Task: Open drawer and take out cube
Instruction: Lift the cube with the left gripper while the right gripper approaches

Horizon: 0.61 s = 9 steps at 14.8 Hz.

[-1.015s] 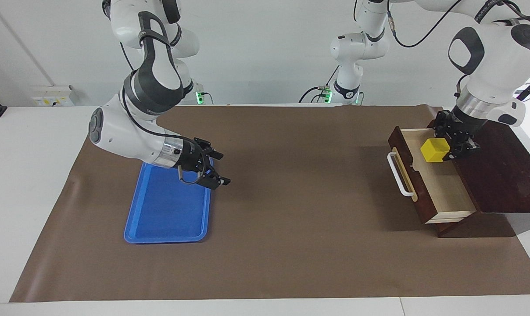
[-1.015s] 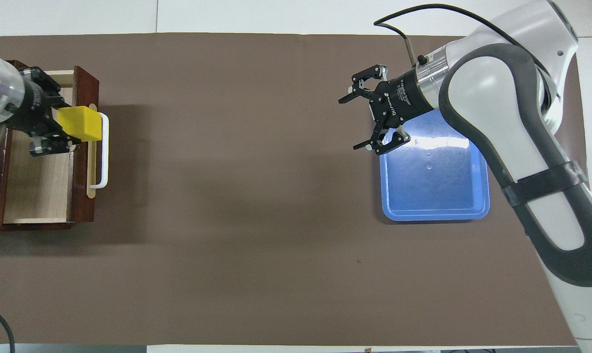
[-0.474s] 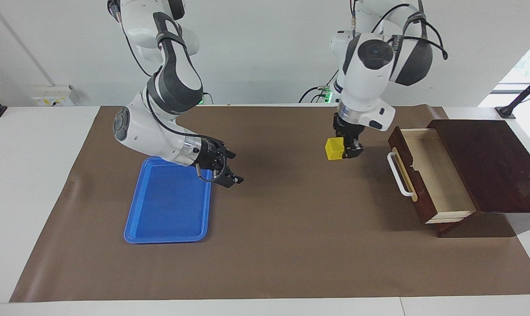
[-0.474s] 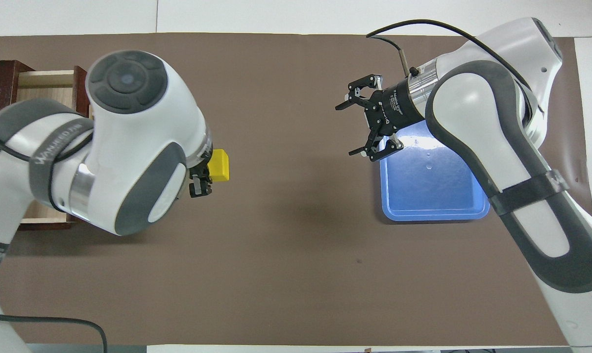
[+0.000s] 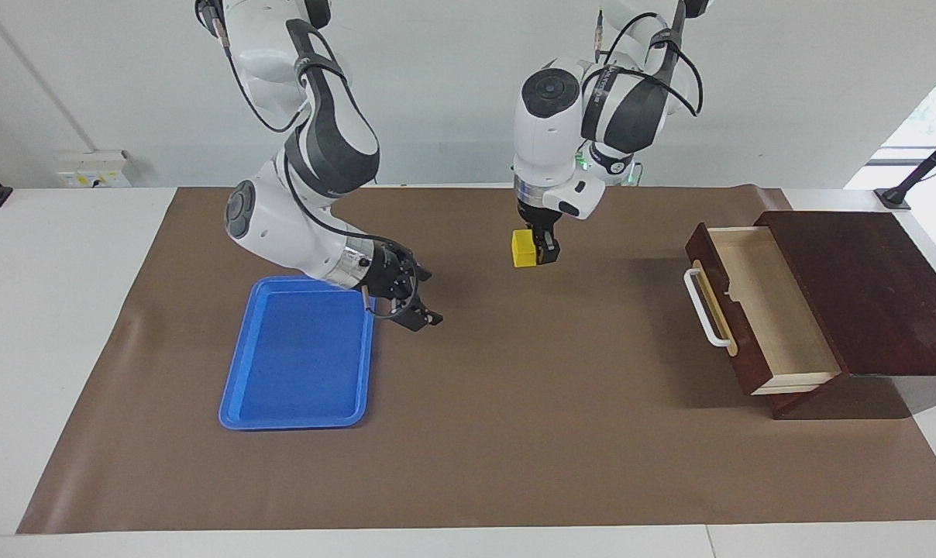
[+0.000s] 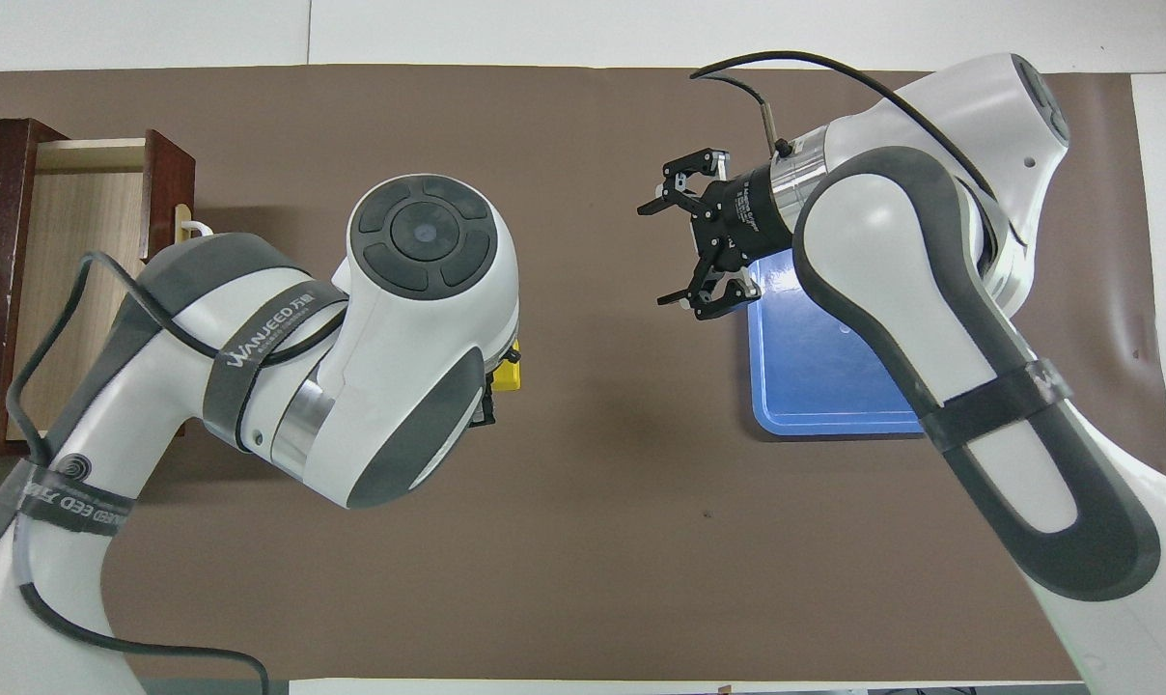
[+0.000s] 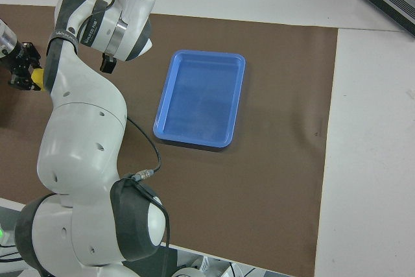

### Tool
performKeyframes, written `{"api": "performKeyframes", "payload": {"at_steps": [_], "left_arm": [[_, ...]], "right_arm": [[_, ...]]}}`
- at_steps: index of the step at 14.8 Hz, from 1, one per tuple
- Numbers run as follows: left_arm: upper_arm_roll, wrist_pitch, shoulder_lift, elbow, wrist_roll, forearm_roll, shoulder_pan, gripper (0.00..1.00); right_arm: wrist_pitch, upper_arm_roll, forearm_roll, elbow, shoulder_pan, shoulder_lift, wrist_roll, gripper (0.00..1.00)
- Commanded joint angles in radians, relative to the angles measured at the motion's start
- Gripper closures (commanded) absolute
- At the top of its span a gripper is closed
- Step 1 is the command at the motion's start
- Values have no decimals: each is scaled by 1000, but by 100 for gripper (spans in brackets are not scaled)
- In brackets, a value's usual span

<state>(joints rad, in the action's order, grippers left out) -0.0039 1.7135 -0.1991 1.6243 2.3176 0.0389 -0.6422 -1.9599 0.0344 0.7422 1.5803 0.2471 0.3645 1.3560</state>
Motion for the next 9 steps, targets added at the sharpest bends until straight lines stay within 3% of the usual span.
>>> {"api": "performKeyframes", "payload": {"at_steps": [1,3,9], "left_arm": [[19,20,-5,2,28,-11,-27,100],[19,40,-5,6,42,-10,-28,100],[19,47,-2,19,45,-10,-27,100]], "right_arm": [[-42,5,46,37,0,-24,14,0],[-50,6,124,52,3,-22,17,0],[-60,6,180,142,49,-61,114,0]]}}
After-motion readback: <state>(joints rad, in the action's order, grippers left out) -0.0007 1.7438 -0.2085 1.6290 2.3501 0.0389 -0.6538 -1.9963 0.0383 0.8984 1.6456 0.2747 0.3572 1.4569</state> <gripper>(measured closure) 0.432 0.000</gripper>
